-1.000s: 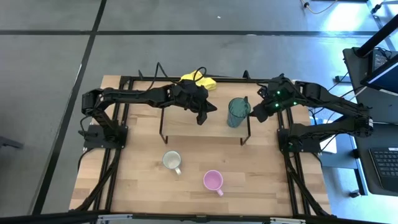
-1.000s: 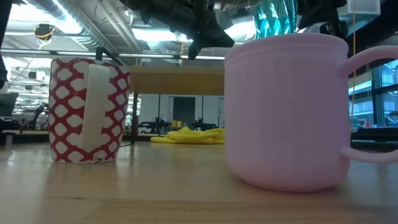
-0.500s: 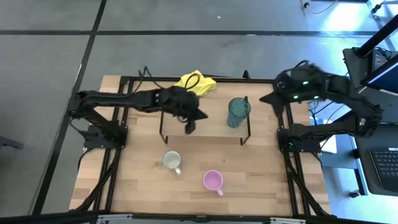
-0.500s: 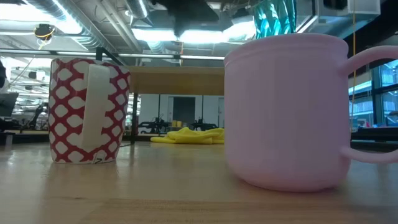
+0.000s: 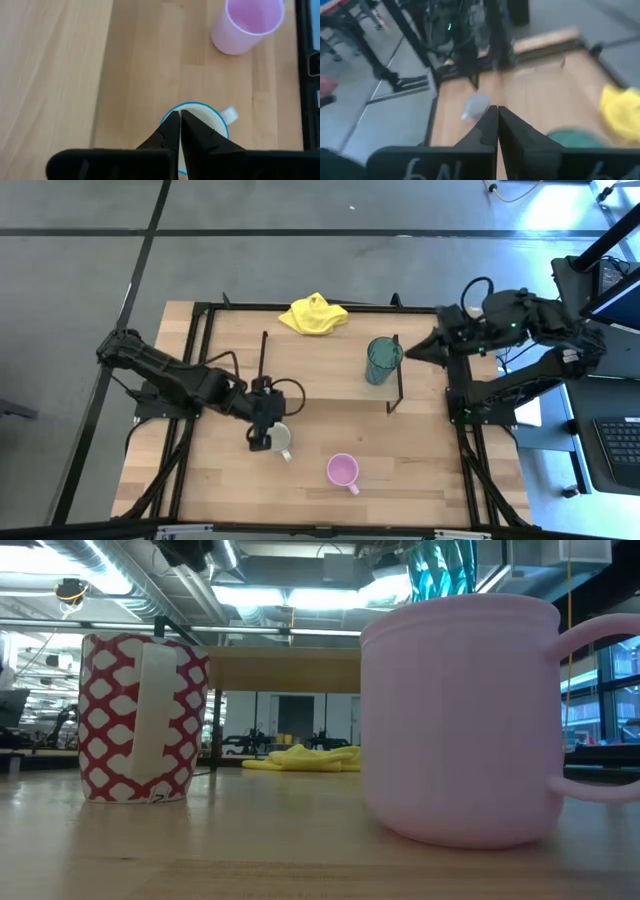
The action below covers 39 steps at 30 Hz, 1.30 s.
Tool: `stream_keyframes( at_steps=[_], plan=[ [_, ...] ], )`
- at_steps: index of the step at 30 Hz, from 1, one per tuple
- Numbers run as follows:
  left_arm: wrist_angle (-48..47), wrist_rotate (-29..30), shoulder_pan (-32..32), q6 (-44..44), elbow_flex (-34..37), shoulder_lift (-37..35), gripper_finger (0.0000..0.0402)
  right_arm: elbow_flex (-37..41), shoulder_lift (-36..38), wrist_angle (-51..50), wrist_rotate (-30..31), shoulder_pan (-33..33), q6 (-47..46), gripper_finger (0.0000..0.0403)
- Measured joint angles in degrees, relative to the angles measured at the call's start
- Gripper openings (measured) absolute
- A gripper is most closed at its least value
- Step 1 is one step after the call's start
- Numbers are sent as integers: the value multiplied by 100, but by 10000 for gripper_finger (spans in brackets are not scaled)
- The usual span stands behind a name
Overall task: Stack small to large cups/mugs on shelf
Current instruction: Put the red mug on the shelf
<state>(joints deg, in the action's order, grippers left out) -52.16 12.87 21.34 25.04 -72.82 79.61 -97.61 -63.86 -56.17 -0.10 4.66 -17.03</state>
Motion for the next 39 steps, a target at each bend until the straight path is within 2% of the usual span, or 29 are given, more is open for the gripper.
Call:
stream_keyframes(
  at_steps=[5,9,13,16,19,22,25,29,32,35,39],
  plan=[
    [254,-11,217,-235,0,0,11,-919,-502,-371,1061,123,609,13],
    [770,-46,280,828,0,0,11,-1590,-706,-592,1697,196,1082,13],
    [1202,-160,274,669,-4,0,6,-2028,-899,-620,1721,273,1509,13],
    [1177,-166,211,835,-4,0,8,-2250,-1028,-629,1936,472,1885,13],
    [1040,97,199,957,-4,0,11,-2400,-1213,-626,2130,740,2233,13],
    [1038,248,351,684,-4,0,10,-2462,-1466,-726,2335,1038,2489,13],
    [905,262,458,389,-4,-24,6,-2583,-1705,-816,2307,1240,2361,13],
    [582,283,534,12,-7,-62,3,-2901,-1954,-760,2001,1538,1639,13],
    [397,244,523,50,-9,-61,2,-3190,-2152,-610,2082,1905,1286,13],
    [453,110,515,400,-15,-61,2,-3402,-2311,26,2134,2263,1300,13],
    [455,-162,632,-41,-15,-61,1,-3686,-2529,1014,2142,2649,1455,13]
  ],
)
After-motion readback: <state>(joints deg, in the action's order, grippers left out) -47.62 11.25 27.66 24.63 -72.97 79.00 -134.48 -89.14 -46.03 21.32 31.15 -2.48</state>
